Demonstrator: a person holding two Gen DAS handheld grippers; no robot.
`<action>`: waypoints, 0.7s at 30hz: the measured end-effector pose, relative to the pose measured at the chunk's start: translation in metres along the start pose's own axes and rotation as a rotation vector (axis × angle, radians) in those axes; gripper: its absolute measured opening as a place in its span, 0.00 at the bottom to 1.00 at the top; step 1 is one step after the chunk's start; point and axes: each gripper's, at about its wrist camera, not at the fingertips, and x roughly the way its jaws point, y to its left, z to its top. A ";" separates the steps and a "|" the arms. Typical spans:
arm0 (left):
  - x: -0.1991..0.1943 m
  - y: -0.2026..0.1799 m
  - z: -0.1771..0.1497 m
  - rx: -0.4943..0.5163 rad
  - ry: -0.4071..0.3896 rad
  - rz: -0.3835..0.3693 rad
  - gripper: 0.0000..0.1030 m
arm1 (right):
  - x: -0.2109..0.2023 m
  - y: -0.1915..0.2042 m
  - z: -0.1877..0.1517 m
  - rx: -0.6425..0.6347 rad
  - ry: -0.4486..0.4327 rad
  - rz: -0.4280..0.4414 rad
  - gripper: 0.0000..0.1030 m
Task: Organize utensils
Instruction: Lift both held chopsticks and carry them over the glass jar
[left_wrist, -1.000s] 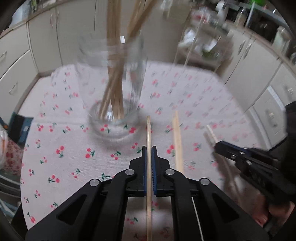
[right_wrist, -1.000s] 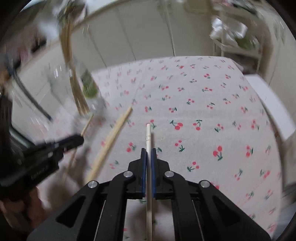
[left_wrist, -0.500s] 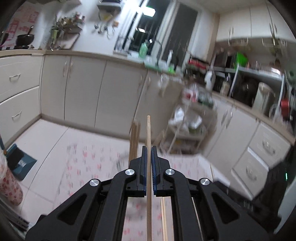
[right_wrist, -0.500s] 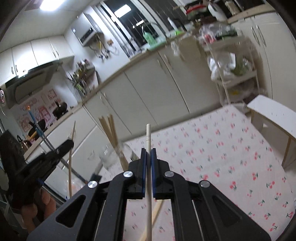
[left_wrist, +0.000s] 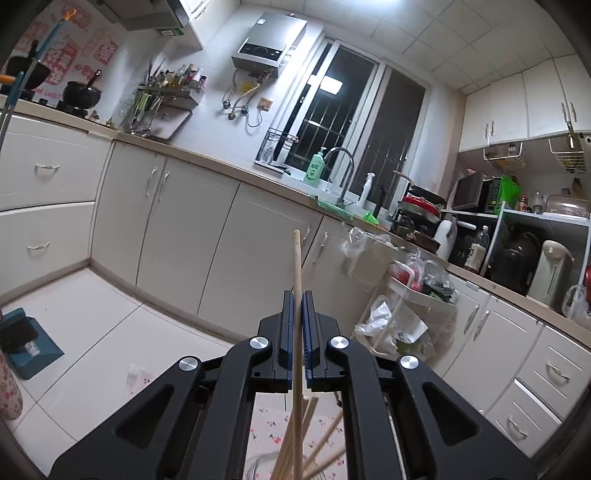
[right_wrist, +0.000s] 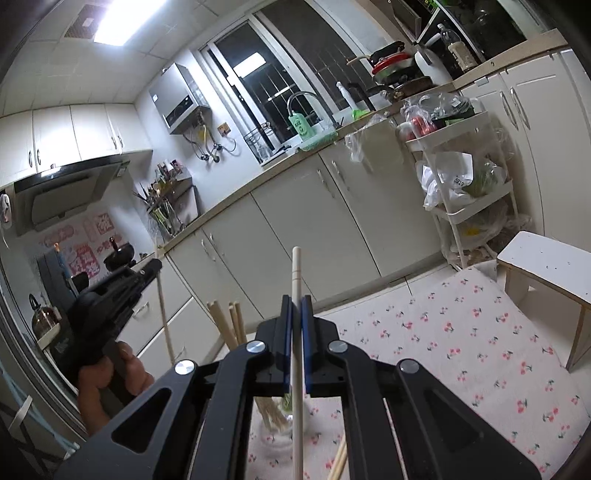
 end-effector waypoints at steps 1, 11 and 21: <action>0.004 0.000 -0.003 0.002 -0.003 0.003 0.04 | 0.002 0.000 0.000 0.000 0.000 0.000 0.06; 0.022 0.009 -0.031 0.004 -0.010 0.045 0.04 | 0.020 -0.006 -0.012 0.013 0.026 -0.016 0.06; 0.023 0.011 -0.049 0.040 -0.015 0.063 0.04 | 0.027 -0.003 -0.017 0.023 0.025 -0.008 0.06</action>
